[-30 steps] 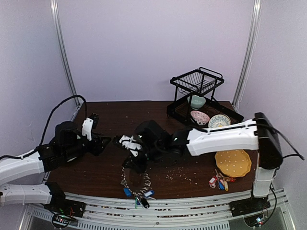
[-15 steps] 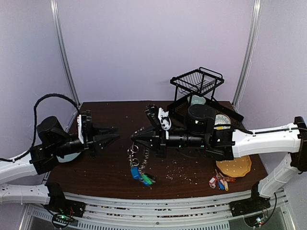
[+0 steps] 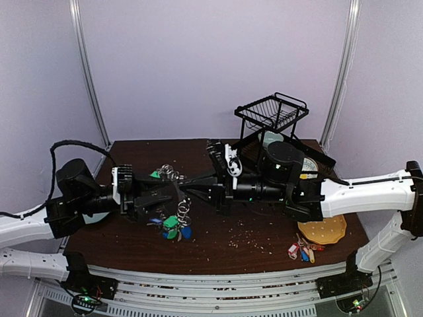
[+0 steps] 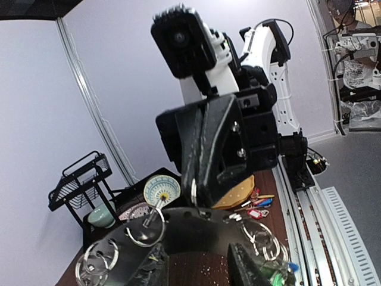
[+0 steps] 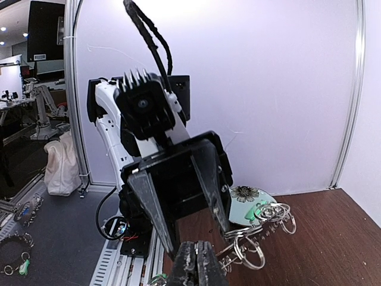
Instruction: Put the keys on the keyring
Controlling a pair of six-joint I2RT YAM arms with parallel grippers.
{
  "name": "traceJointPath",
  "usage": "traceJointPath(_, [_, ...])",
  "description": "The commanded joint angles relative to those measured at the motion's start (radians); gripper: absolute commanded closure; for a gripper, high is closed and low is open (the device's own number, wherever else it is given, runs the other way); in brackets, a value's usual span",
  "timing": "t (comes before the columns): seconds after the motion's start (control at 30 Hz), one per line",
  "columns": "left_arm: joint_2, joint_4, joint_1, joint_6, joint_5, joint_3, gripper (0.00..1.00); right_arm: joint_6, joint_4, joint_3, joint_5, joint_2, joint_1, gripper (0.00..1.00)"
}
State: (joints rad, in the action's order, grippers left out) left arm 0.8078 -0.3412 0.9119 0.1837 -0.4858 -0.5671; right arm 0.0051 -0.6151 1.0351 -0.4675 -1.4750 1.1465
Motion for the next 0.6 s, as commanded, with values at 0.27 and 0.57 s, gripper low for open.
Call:
traceJointPath(0.27, [0.07,-0.024,0.004,0.005,-0.1,-0.011,0.63,0.01,-0.113,0.045,0.007,0.012,-0.007,1.0])
traceJointPath(0.57, [0.118,-0.098,0.017,-0.07,-0.157,0.004,0.62,0.004,-0.126,0.034,0.033,0.014,-0.007,1.0])
